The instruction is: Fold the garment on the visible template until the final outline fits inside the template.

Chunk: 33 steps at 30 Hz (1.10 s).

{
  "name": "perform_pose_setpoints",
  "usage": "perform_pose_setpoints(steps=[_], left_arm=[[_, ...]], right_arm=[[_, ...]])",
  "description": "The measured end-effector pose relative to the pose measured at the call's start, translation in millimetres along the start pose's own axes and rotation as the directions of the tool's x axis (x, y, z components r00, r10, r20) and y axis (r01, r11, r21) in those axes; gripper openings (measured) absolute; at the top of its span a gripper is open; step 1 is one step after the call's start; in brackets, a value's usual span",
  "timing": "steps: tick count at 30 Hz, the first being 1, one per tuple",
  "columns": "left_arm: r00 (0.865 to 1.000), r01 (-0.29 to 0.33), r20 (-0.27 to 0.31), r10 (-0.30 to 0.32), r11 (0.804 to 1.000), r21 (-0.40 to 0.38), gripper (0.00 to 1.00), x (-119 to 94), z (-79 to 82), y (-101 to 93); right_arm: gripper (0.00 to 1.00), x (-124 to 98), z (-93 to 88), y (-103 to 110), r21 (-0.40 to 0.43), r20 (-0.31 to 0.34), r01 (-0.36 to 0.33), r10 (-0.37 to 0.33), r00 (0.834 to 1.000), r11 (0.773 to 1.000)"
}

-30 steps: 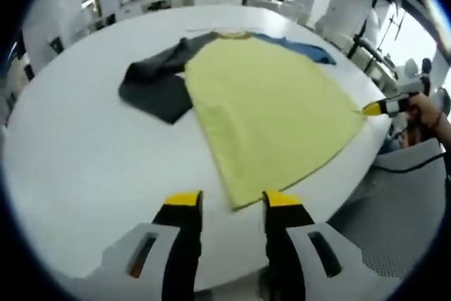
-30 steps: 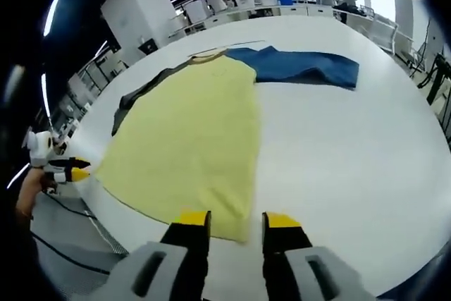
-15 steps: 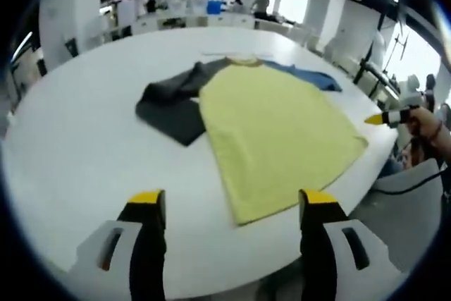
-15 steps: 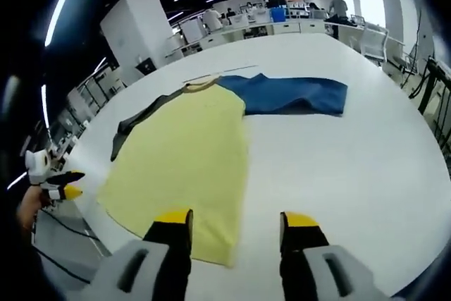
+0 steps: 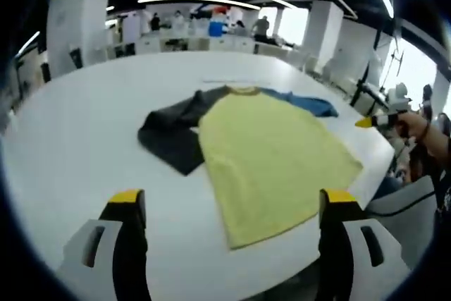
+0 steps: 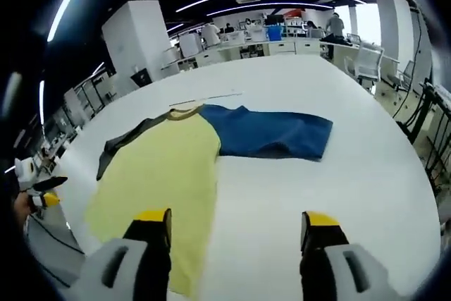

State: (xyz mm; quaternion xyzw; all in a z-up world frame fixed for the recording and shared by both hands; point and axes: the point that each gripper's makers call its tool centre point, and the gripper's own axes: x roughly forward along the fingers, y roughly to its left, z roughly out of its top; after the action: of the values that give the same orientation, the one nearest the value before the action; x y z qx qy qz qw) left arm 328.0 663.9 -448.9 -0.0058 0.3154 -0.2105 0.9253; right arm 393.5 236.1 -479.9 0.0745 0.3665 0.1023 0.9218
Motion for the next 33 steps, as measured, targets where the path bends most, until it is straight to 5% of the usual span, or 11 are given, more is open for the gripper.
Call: perform_pose_setpoints(steps=[19,33], left_arm=[[1.000,-0.019,-0.002,0.019,0.999,0.050,0.99,0,3.3,-2.1],[0.998,-0.052,-0.033,0.054,0.998,0.045,0.97,-3,-2.6,7.1]], right_arm=[[0.67,39,45.9,-78,0.031,0.058,0.102,-0.103,0.993,0.994],[0.34,92,52.6,-131,0.127,0.036,0.173,-0.179,0.983,0.977]])
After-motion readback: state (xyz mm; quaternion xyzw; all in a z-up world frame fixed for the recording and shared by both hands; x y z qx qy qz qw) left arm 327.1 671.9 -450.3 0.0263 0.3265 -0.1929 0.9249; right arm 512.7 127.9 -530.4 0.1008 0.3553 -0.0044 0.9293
